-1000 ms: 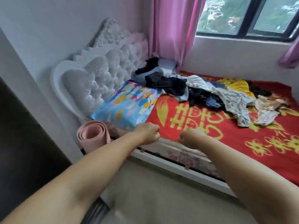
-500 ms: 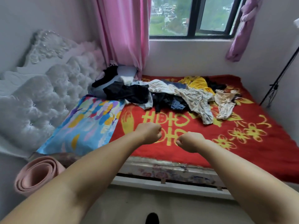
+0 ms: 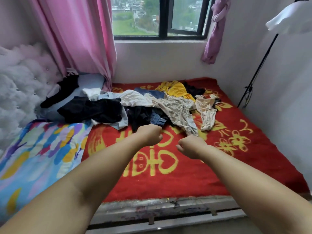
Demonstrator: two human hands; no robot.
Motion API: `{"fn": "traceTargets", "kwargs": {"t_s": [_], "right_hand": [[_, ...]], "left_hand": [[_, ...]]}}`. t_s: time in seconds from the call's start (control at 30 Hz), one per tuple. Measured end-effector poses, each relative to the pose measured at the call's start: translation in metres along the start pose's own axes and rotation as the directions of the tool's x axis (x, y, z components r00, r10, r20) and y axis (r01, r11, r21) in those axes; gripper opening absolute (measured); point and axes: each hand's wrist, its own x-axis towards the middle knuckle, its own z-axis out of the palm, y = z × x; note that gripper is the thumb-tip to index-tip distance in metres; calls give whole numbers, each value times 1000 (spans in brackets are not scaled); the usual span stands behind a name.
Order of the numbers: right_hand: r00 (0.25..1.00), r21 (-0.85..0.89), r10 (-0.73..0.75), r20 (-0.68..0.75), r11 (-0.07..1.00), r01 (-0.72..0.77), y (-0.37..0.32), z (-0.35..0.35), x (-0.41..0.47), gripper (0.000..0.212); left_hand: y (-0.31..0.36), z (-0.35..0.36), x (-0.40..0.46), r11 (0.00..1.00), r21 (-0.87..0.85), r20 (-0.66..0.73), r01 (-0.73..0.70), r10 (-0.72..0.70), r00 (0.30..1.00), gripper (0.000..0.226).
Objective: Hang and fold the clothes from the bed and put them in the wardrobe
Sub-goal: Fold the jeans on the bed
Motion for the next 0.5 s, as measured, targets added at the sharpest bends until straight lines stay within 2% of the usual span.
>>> {"fn": "traceTargets", "kwargs": {"t_s": [0.23,0.4,0.5], "right_hand": [[992,34,79,95,996,-83,85,27,32,39],[998,1,19,66,1000,-19,148,32,62,39],[994,-27,-17,106,999,20,180,42,81,37]], "left_hand": [[50,29,68,998,0,81,-68,68,994,29],[71,27,120,999,-41,69,26,-24,997,26],[87,41,145,992,-92,80,80,-73,994,27]]}}
